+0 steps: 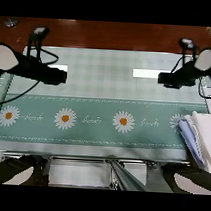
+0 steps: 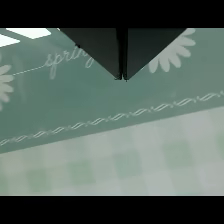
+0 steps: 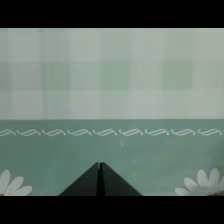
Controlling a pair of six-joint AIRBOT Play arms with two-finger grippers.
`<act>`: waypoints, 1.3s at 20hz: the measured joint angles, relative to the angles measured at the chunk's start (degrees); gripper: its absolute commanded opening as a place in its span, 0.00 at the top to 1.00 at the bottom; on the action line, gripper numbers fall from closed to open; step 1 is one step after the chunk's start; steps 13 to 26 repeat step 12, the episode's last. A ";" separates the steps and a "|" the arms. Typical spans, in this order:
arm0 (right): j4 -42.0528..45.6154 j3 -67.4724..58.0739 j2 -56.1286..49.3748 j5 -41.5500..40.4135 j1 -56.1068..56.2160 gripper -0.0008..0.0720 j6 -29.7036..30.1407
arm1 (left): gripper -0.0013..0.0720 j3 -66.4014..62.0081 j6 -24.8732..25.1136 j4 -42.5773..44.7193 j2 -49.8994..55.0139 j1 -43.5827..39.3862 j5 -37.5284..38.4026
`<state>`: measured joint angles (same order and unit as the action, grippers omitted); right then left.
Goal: Fold the shirts.
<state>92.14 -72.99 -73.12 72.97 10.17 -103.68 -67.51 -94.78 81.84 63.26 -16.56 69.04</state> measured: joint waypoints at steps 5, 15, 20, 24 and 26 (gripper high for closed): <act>1.55 1.75 -2.64 1.11 1.92 0.96 -1.25 | 0.93 3.39 -2.01 4.50 1.18 -1.36 1.44; 1.99 2.12 -3.13 1.51 2.34 0.96 -1.64 | 0.93 4.22 -2.51 5.81 1.46 -1.64 1.88; 1.99 2.12 -3.13 1.51 2.34 0.96 -1.64 | 0.93 4.22 -2.51 5.81 1.46 -1.64 1.88; 1.99 2.12 -3.13 1.51 2.34 0.96 -1.64 | 0.93 4.22 -2.51 5.81 1.46 -1.64 1.88; 1.99 2.12 -3.13 1.51 2.34 0.96 -1.64 | 0.93 4.22 -2.51 5.81 1.46 -1.64 1.88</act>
